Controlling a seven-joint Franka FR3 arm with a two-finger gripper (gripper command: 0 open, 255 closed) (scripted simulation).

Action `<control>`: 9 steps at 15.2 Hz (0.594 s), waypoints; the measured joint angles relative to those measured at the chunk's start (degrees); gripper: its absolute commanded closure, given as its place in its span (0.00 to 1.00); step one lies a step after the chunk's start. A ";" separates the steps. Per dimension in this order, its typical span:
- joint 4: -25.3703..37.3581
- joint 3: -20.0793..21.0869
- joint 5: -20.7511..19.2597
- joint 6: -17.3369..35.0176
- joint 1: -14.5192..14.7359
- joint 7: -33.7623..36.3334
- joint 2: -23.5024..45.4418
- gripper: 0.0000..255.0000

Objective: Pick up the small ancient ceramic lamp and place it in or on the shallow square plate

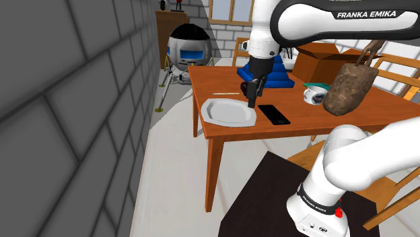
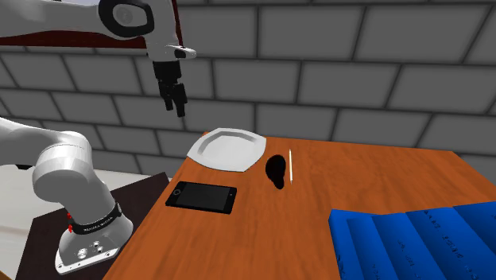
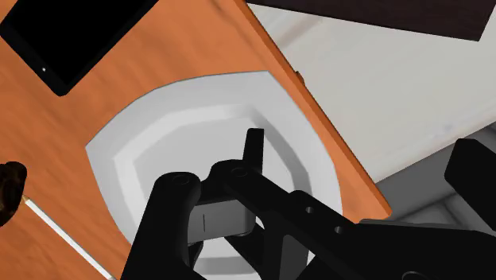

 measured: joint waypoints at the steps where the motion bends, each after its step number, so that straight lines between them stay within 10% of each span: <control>1: 0.00 0.00 0.00 0.00 0.00 0.00 0.00 0.00; 9: 0.98 -9.25 -4.36 7.59 -3.16 -10.13 4.76 0.00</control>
